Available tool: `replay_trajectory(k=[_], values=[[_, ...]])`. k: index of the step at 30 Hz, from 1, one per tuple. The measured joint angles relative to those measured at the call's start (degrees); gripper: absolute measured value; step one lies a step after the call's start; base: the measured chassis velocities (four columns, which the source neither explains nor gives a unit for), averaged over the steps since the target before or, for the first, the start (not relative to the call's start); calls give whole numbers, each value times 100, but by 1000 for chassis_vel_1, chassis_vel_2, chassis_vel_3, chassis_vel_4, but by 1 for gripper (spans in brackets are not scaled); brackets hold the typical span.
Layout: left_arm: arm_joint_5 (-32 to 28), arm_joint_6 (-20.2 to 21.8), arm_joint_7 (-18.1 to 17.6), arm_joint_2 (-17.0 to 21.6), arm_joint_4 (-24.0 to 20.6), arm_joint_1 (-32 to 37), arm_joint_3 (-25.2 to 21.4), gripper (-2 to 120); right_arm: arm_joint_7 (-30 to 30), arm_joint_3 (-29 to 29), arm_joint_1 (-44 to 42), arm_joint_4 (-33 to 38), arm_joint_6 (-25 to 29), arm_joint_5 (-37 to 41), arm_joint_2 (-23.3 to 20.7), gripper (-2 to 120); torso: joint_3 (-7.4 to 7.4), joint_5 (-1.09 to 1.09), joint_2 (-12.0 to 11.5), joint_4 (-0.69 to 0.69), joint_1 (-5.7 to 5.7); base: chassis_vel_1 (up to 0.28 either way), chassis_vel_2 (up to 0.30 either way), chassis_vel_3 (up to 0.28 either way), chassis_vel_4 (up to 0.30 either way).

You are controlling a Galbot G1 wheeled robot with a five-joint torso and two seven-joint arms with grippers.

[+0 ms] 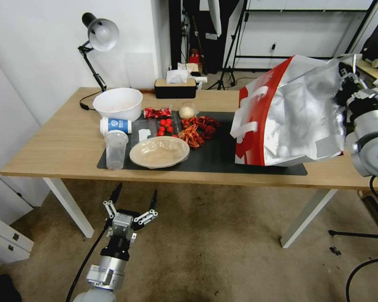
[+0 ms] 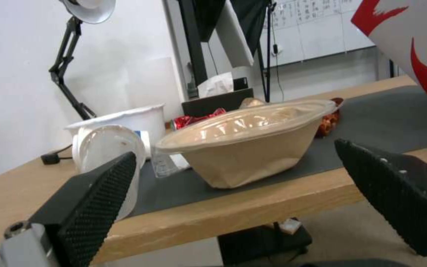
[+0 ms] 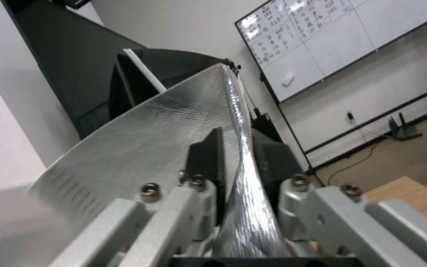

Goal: Pick up the food delivery bag from the floor and place it on the table.

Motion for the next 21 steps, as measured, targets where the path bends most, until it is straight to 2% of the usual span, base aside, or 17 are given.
replay_trajectory(k=[1,4,6,7,10,12,14,15,18,19,21], values=[[-15,5,-1,10,0,-6,-6,100,-82,-43,39,-95,-13,-38,-30,24,0,0,0,-1,0,0,0,0,0],[-29,9,-4,20,11,-15,-9,100,-177,-106,98,-200,-23,-83,-69,30,0,0,0,-1,-1,0,0,0,0],[-35,12,-9,21,20,-25,-10,100,-255,-143,144,-256,-25,-130,-86,40,0,0,0,0,0,0,0,0,0],[-35,12,-9,21,20,-25,-10,100,-255,-143,144,-256,-25,-130,-86,40,0,0,0,0,0,0,0,0,0],[-47,15,-34,31,60,-55,-10,100,-352,-169,178,-252,-37,-171,-91,60,0,0,0,0,0,0,0,0,0],[-52,15,-40,34,70,-60,-8,100,-364,-171,178,-244,-38,-182,-93,62,0,0,0,0,0,0,0,0,0],[-59,13,-83,41,104,-85,7,100,-394,-161,132,-204,-43,-211,-101,75,0,0,0,0,0,0,0,0,0],[-59,13,-83,41,104,-85,7,100,-394,-161,132,-204,-43,-211,-101,75,0,0,0,0,0,0,0,0,0],[-86,17,-92,56,118,-105,21,100,-404,-97,21,-147,-64,-264,-119,88,0,0,0,0,0,0,0,0,0],[-86,17,-92,56,118,-105,21,100,-404,-97,21,-147,-64,-264,-119,88,0,0,0,0,0,0,0,0,0],[-98,20,-96,62,125,-116,26,100,-393,-30,-80,-70,-86,-313,-121,96,0,0,0,0,0,0,0,0,0]])
